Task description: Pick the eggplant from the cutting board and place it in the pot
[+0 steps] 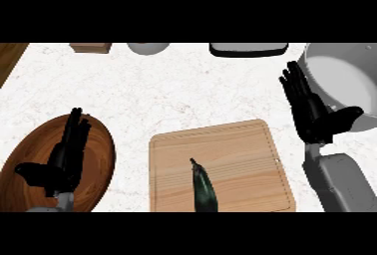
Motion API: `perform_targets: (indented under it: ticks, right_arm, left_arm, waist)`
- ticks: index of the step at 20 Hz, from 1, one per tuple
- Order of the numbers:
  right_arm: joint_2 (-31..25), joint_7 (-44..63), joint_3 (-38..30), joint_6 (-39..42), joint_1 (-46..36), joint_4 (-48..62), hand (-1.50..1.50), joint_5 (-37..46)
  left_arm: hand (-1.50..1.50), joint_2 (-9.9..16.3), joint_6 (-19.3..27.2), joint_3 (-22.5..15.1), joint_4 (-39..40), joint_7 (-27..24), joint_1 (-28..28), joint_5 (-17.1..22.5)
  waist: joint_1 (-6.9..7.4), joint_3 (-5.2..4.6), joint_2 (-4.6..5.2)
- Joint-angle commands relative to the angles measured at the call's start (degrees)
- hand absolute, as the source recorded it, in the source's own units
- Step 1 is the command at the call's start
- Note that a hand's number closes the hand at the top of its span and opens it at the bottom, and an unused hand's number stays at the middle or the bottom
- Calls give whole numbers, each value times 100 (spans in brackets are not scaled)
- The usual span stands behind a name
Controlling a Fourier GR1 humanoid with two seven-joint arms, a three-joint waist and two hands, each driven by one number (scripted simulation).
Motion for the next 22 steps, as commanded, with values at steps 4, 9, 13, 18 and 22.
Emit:
perform_targets:
  ticks: [4,9,13,18,22]
  right_arm:
    - [133,156,341,2418,-841,296,150,-1328]
    - [-912,-944,768,3101,-1047,1490,-150,271]
    - [-1108,-2883,1065,4068,-908,1660,-150,759]
    - [-1210,-3838,1477,4278,-1498,2144,-150,1707]
    - [-1452,-3683,1844,4277,-1992,2330,-150,2278]
  left_arm:
    - [0,277,10,32,-382,168,-760,-178]
    - [0,417,-321,126,-633,493,-1213,132]
    - [0,495,-286,296,-563,634,-1363,184]
    - [0,396,-361,305,-9,622,-1841,86]
    - [0,251,-243,264,30,567,-1725,-33]
  waist:
    - [335,-130,8]
    - [373,-150,49]
    - [326,-140,32]
    - [187,-162,-12]
    - [191,-168,-39]
